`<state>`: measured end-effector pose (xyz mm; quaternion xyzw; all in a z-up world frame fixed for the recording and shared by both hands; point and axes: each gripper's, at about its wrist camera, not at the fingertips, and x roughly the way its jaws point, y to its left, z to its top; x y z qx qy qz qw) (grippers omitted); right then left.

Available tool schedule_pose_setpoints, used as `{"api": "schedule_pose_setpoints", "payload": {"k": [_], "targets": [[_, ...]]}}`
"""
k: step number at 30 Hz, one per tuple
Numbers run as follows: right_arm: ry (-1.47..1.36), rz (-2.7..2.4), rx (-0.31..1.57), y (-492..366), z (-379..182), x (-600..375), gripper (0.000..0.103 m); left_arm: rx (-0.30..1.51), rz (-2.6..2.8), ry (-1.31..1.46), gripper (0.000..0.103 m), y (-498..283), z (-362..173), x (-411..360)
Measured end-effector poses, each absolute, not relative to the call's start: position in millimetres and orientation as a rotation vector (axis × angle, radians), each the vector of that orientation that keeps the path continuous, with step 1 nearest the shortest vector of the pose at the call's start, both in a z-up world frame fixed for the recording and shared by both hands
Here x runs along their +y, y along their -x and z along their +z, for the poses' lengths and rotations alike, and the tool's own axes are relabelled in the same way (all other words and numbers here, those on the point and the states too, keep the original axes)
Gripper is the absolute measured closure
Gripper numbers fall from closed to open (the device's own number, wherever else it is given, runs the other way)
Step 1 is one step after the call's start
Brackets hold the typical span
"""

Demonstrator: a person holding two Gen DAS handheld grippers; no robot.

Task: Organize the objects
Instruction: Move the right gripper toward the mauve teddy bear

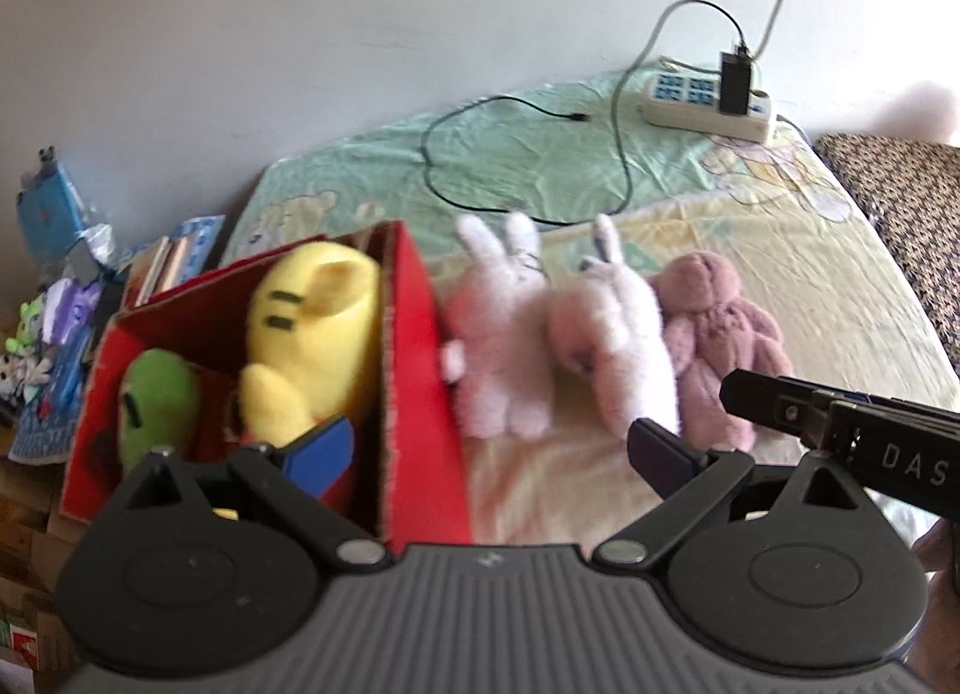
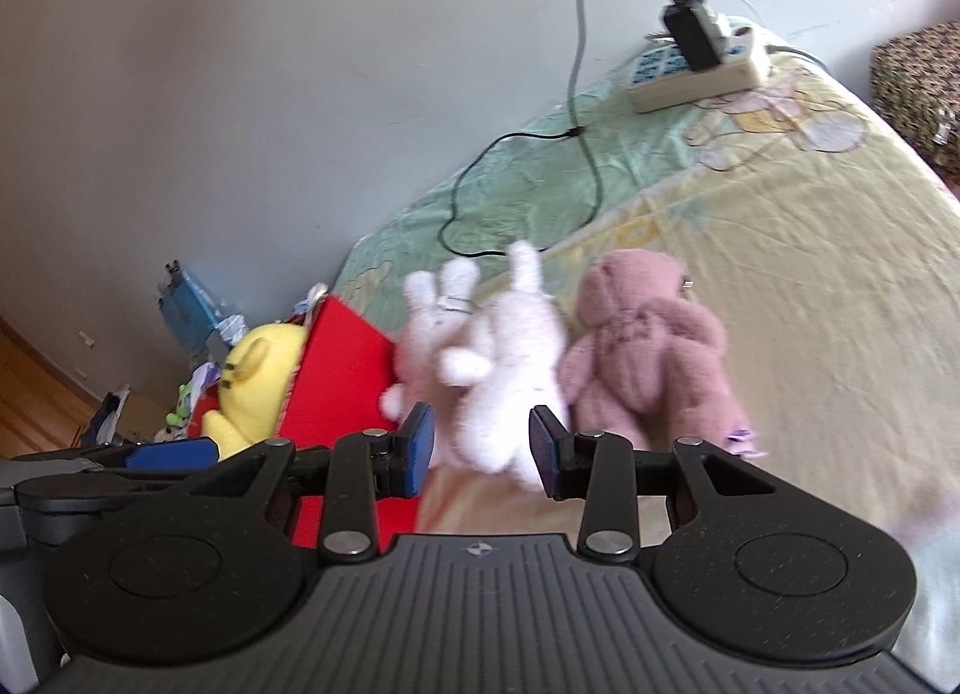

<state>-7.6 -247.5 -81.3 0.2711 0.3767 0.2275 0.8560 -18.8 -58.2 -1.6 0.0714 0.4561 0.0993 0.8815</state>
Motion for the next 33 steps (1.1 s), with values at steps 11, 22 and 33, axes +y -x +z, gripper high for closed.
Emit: {"api": "schedule_pose_setpoints", "payload": {"k": [11,22,33], "targets": [[-0.61,0.391,0.808,-2.9,-96.7,-280.7,0.064,1.04,0.039,-0.087,0.005,-6.6,-39.8,-79.3],[-0.662,0.3,0.916,-33.1,-137.9,-302.0,0.064,1.121,-0.124,0.067,0.012,-31.0,-70.8,-81.0],[-0.62,0.345,0.983,-59.4,-159.1,-281.8,0.067,1.146,-0.122,0.049,0.012,-49.0,-84.1,-75.0]]}}
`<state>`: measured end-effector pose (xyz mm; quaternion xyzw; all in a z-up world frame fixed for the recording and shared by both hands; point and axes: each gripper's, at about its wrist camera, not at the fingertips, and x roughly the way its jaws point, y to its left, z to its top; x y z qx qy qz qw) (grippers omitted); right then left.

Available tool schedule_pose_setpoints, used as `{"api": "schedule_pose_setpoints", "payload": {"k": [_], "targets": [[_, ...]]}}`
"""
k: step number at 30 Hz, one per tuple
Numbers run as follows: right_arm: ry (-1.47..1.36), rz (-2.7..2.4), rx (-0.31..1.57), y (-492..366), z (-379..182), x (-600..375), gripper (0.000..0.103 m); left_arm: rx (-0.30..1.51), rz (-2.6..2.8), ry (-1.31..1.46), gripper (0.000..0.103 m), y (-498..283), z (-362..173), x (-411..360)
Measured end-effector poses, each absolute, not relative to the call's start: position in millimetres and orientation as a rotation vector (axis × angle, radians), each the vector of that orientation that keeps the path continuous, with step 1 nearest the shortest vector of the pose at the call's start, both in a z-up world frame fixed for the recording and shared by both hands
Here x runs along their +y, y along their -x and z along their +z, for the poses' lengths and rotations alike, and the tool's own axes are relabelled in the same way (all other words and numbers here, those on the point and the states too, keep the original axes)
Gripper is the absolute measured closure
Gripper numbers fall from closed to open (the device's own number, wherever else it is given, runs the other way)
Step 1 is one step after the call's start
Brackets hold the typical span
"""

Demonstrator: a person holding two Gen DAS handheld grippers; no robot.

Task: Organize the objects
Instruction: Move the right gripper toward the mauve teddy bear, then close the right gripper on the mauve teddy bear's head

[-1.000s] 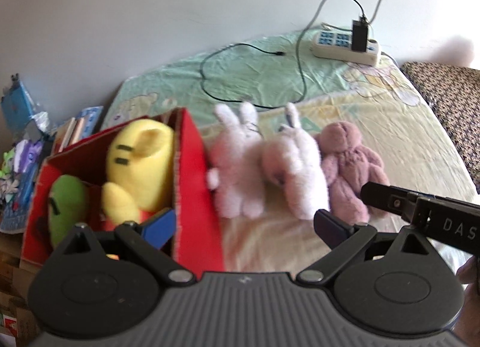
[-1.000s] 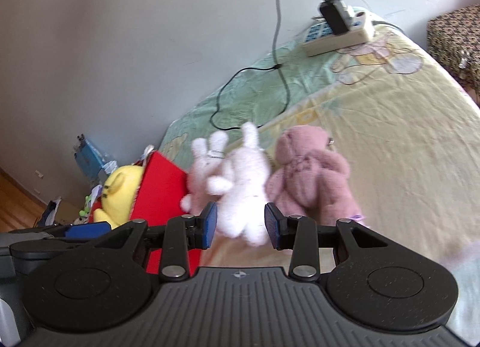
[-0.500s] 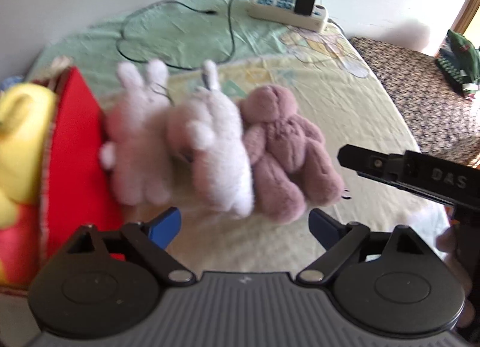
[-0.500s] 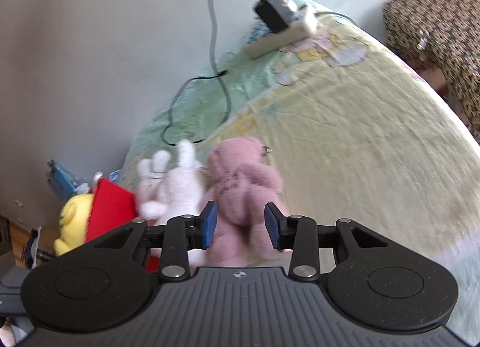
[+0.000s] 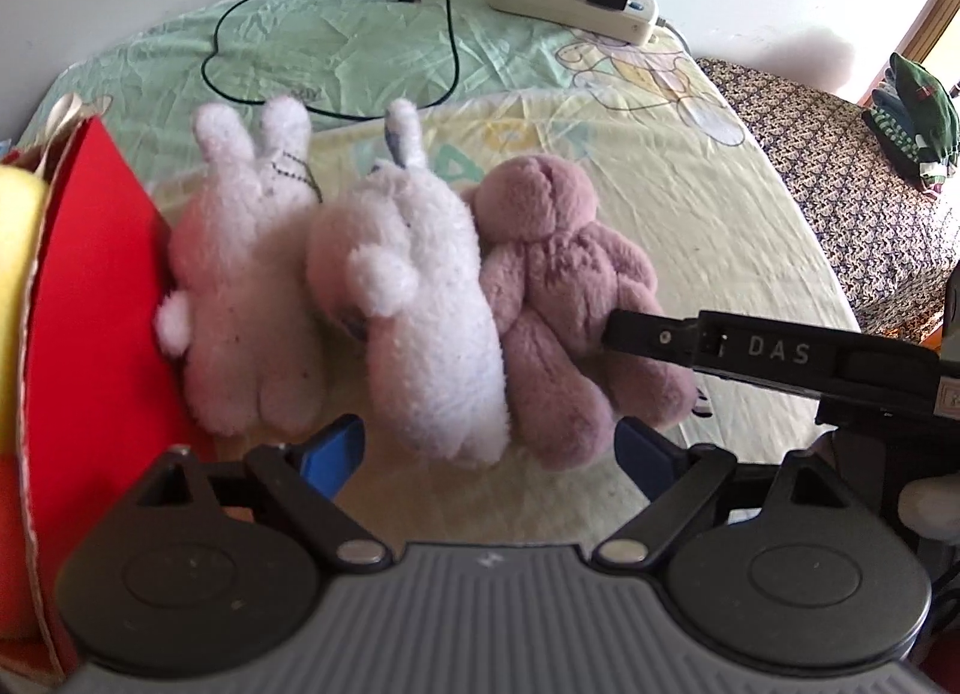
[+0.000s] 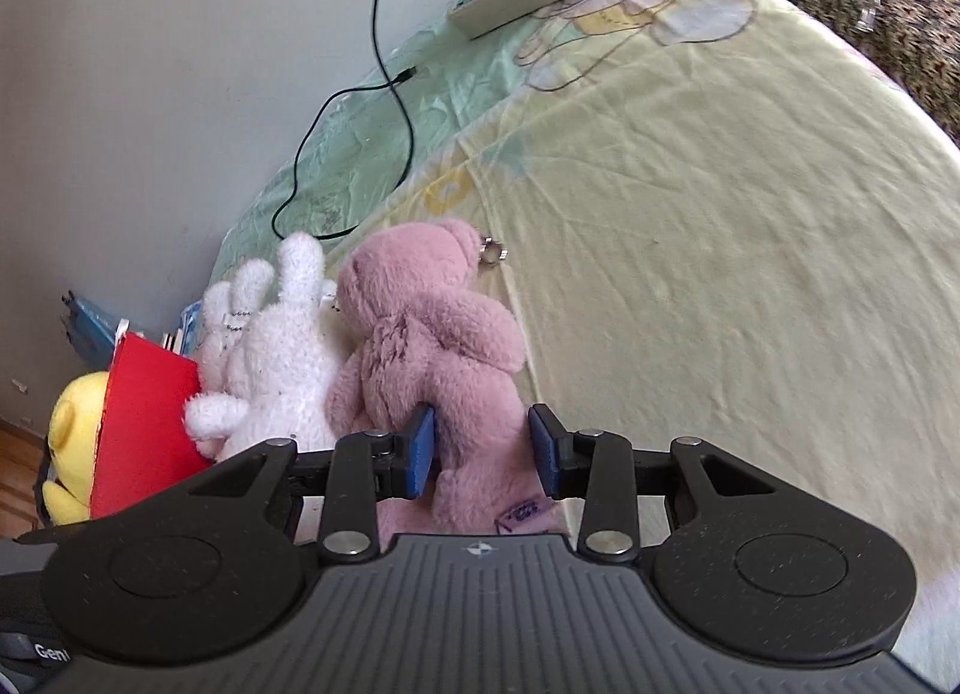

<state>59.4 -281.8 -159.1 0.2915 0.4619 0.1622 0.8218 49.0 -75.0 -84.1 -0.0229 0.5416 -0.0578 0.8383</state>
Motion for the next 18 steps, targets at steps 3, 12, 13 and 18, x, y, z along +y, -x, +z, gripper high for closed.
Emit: {"api": "schedule_pose_setpoints", "payload": {"k": [3,12,13,18], "targets": [[-0.612,0.353,0.982,-59.1,-158.9,-282.0,0.071,1.156,-0.117,0.048,0.012,-50.9,-86.5,-75.2],[-0.608,0.363,0.967,-37.3,-150.0,-287.4,0.075,1.146,-0.131,-0.001,0.011,-42.3,-81.0,-83.0],[-0.605,0.359,0.966,-33.4,-150.0,-288.2,0.075,1.144,-0.135,-0.009,0.011,-40.3,-80.0,-84.4],[-0.607,0.33,0.976,-7.5,-154.5,-297.8,0.075,1.134,-0.167,-0.038,0.011,-29.4,-77.1,-94.0]]}}
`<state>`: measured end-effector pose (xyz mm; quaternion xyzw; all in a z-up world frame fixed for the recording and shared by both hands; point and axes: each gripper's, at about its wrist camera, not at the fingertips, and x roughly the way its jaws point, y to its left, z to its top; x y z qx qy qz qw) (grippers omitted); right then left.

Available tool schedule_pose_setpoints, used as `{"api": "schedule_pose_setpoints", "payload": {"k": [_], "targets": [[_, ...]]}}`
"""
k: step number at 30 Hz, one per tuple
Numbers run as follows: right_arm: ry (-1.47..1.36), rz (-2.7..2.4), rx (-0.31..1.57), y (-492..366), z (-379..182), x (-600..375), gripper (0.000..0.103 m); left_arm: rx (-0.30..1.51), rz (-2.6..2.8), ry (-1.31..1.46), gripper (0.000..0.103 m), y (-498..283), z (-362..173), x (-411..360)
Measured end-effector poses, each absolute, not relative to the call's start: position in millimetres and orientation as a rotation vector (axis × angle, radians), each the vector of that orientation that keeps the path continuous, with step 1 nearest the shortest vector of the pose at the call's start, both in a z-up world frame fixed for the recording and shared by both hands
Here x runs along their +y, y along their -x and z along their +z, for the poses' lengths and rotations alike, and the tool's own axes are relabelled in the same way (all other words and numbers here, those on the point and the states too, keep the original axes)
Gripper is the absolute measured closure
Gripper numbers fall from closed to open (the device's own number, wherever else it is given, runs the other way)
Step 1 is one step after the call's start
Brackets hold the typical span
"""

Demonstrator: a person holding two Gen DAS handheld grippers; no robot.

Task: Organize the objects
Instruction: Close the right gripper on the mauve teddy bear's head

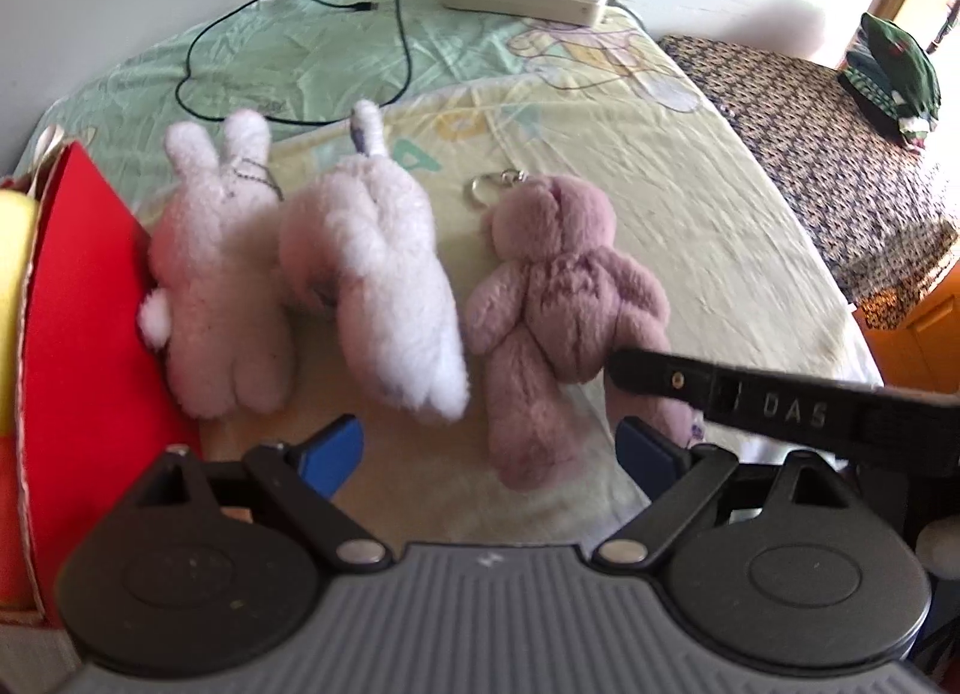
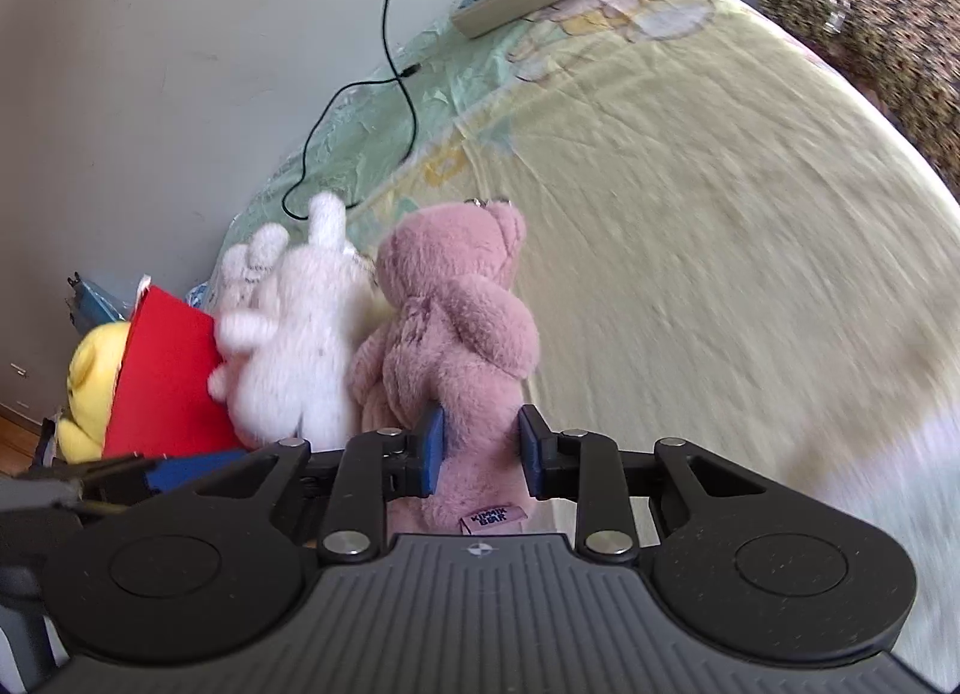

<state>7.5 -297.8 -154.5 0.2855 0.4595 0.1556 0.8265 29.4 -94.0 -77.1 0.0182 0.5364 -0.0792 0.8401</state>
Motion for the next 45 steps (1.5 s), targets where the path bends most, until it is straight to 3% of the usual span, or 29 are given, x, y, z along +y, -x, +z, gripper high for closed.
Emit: {"api": "schedule_pose_setpoints", "payload": {"k": [15,39,45], "targets": [[-0.682,0.279,0.974,30.0,-154.4,-325.6,0.073,1.146,-0.237,-0.069,0.01,-14.1,-87.1,-115.5],[-0.795,0.506,0.987,-36.3,-165.2,-301.5,0.064,1.244,-0.378,0.047,0.01,-42.5,-121.9,-113.4],[-0.826,0.519,1.002,-39.2,-169.0,-305.7,0.067,1.241,-0.4,0.054,0.014,-44.9,-123.2,-115.4]]}}
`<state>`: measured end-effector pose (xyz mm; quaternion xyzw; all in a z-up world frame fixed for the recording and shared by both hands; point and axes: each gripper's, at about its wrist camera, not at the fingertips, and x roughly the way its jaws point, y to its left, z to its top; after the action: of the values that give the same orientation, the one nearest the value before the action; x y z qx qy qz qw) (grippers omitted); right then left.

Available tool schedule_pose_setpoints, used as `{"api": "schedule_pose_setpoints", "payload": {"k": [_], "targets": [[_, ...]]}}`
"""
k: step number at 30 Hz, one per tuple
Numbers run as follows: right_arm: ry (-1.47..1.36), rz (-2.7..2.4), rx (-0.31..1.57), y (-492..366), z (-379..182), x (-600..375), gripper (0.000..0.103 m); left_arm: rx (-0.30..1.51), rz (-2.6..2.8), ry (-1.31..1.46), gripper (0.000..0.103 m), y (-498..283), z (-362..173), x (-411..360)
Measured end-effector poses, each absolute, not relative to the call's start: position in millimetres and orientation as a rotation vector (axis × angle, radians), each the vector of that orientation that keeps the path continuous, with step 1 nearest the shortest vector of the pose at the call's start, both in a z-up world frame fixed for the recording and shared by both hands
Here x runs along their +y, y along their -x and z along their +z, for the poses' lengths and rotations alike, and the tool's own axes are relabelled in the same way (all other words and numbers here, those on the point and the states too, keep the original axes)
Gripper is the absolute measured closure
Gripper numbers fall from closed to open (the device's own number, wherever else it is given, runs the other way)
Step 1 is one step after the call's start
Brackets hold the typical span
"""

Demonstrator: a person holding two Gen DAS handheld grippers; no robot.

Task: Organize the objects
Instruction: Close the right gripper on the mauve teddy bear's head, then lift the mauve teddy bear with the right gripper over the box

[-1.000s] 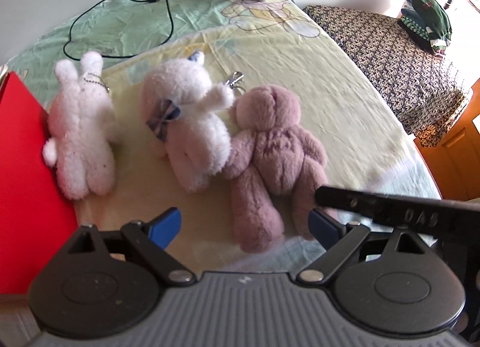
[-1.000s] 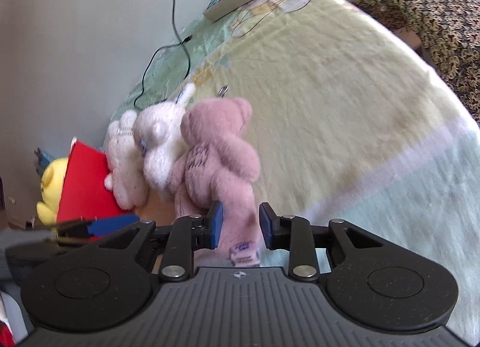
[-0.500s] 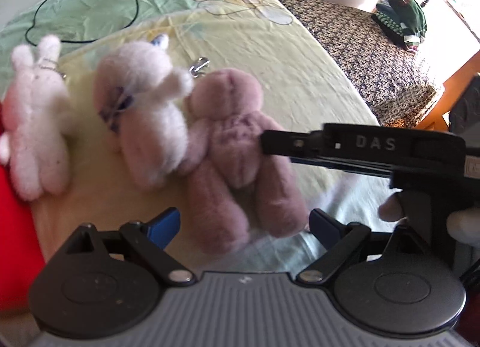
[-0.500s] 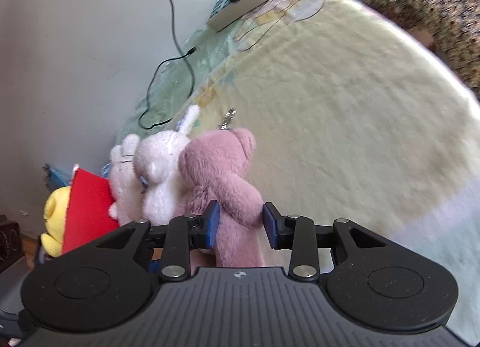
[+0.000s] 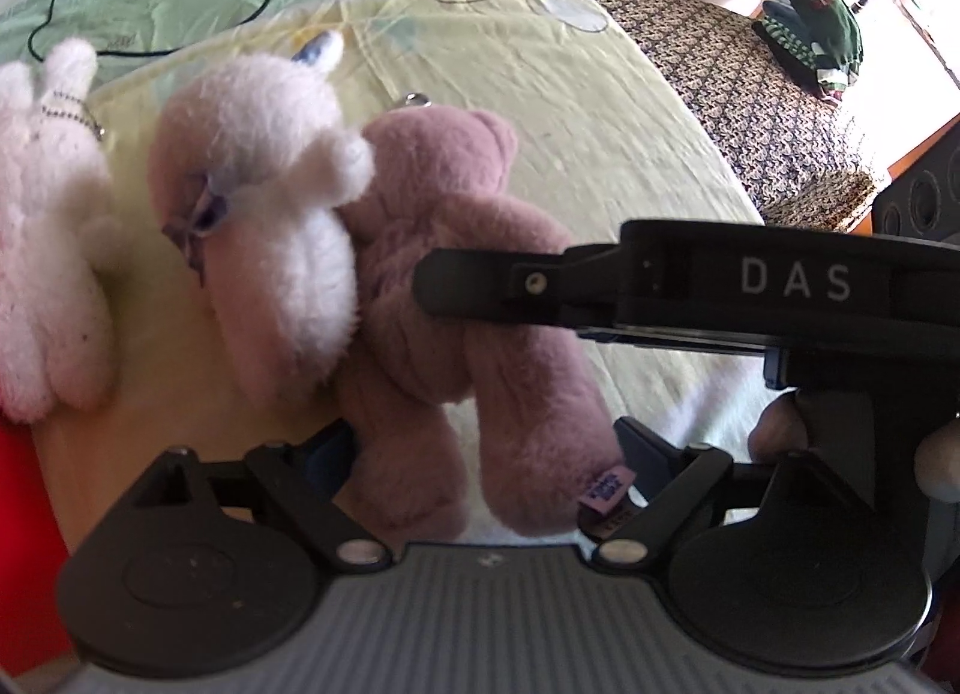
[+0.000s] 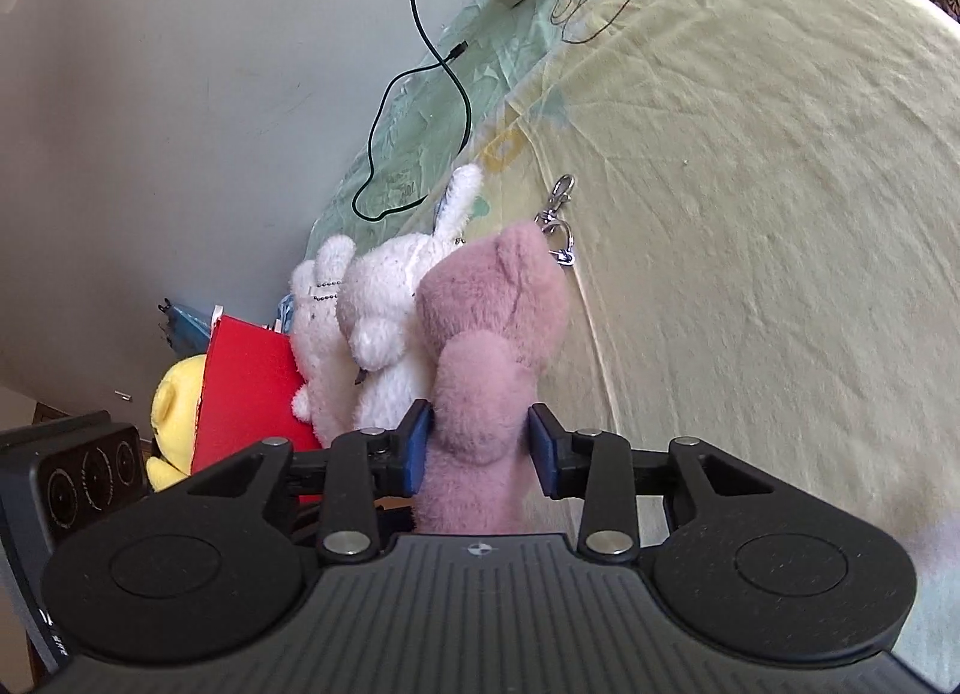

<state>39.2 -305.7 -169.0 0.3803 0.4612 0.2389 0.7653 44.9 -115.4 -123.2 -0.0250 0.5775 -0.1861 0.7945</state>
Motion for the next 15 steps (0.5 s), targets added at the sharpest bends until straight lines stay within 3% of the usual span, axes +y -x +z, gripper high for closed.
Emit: {"api": "schedule_pose_setpoints", "payload": {"k": [3,6,15], "targets": [[-0.825,0.511,1.001,-35.5,-166.5,-307.9,0.068,1.237,-0.408,0.049,0.016,-43.0,-120.9,-115.2],[-0.819,0.501,0.996,-27.9,-162.0,-311.1,0.069,1.241,-0.407,0.03,0.026,-39.0,-118.8,-117.3],[-0.794,0.444,0.957,7.8,-144.8,-321.3,0.069,1.219,-0.468,-0.033,0.027,-14.2,-108.2,-135.3]]}}
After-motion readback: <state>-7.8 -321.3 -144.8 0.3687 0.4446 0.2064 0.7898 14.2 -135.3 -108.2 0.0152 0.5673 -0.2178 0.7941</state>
